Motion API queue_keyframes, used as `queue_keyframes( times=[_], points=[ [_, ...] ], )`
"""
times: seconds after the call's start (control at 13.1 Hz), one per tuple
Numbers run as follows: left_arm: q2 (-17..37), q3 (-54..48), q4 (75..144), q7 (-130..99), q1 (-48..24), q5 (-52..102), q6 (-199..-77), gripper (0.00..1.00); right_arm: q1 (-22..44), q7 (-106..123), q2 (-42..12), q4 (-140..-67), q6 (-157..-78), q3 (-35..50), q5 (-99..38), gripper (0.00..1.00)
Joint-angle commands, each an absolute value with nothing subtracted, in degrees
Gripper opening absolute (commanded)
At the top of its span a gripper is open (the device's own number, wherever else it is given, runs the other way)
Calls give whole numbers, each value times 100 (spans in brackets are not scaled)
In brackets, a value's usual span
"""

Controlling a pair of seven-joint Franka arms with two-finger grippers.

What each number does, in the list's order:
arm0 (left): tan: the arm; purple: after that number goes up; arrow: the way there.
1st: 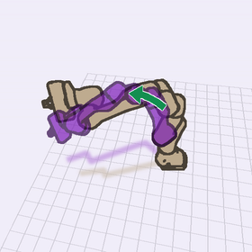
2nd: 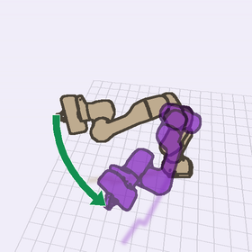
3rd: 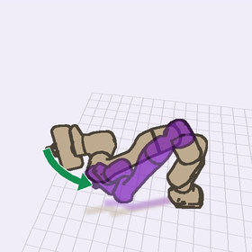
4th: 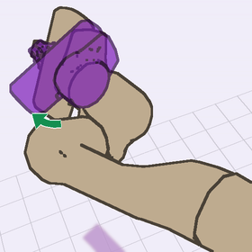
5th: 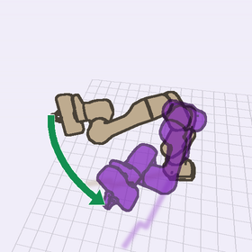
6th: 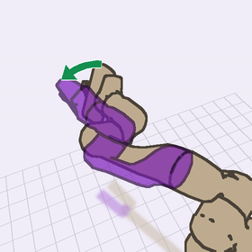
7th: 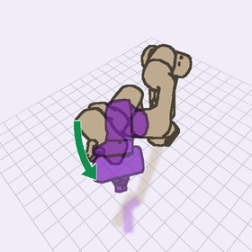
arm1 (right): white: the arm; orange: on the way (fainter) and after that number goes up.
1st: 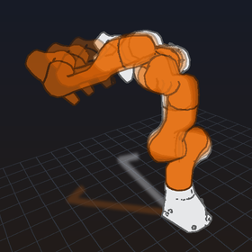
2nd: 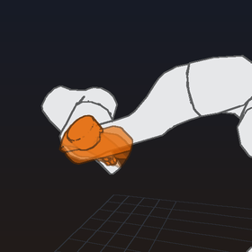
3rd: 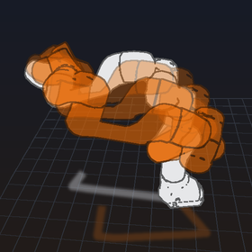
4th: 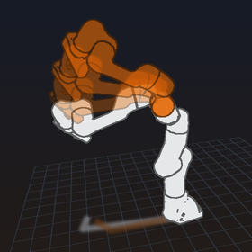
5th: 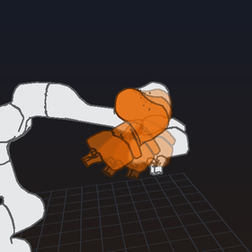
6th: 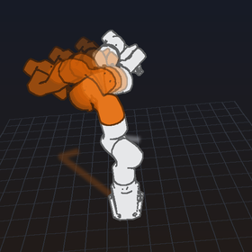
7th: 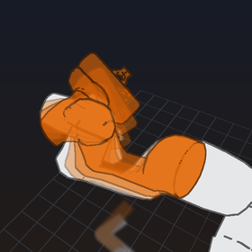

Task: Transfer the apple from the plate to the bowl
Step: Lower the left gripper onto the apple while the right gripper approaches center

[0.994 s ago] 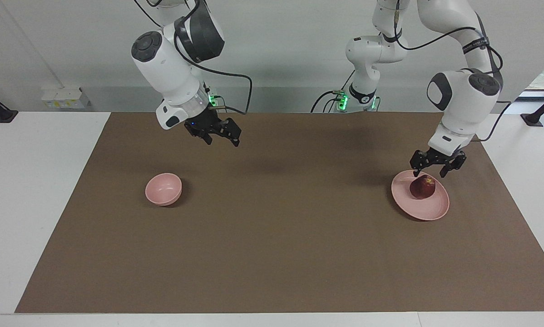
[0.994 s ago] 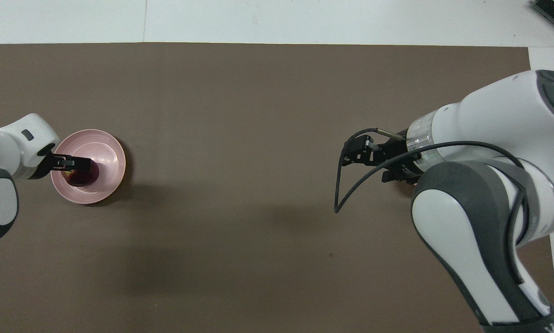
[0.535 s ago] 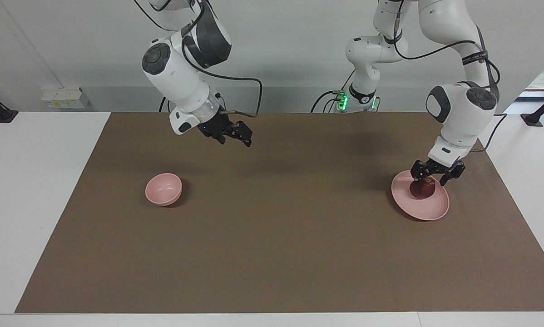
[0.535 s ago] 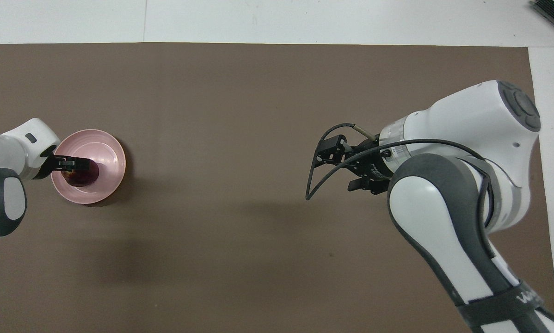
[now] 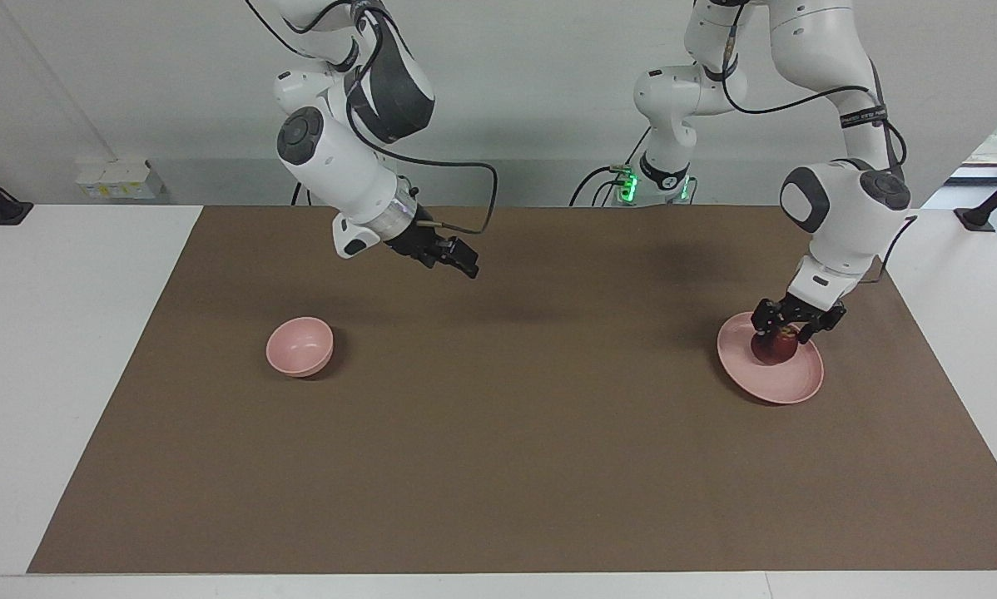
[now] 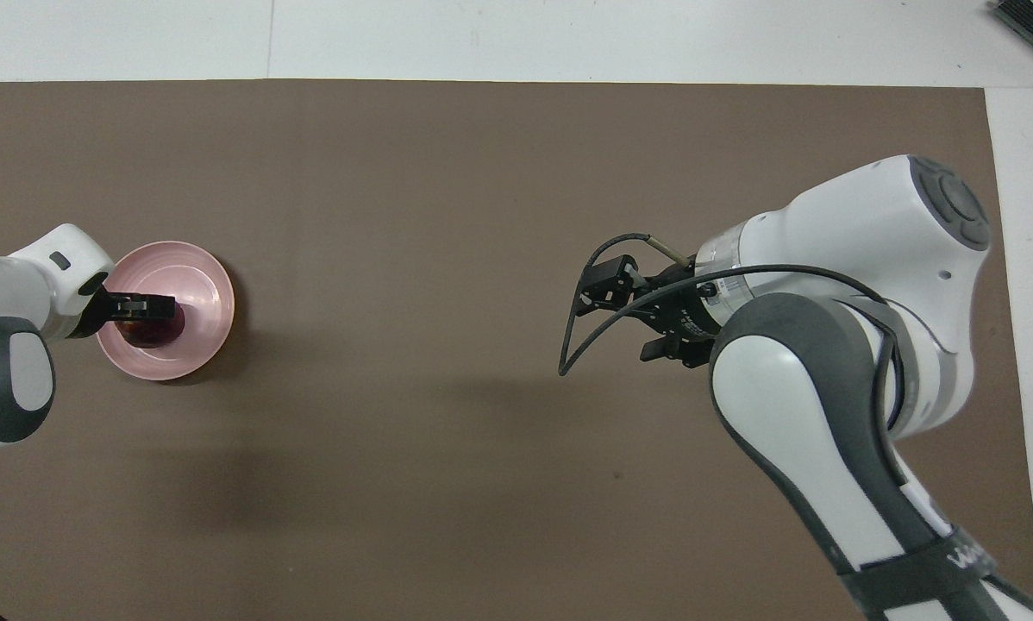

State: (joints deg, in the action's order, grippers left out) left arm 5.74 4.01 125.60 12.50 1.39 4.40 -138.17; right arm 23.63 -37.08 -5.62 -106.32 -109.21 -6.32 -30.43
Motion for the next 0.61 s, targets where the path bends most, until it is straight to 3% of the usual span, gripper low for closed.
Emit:
queue_keyframes(
  times=[0.0,0.15,0.31,0.46,0.54],
  points=[
    [378,352,12788,1476,264,562,-13905,78,2373,-4094,-466,-10758,-11065,-624,-3364,100],
    [326,352,12858,1529,264,562,-13834,67,2373,-4315,-475,-10758,-11074,-624,-3638,100],
    [343,360,12806,1521,246,562,-13825,41,2355,-4394,-501,-10775,-11057,-624,-3683,100],
    [395,360,12701,1573,220,554,-13843,6,2364,-4473,-501,-10784,-11057,-624,-3683,100],
    [361,360,12639,1634,211,554,-13834,1,2364,-4482,-501,-10784,-11057,-624,-3683,100]
  ],
)
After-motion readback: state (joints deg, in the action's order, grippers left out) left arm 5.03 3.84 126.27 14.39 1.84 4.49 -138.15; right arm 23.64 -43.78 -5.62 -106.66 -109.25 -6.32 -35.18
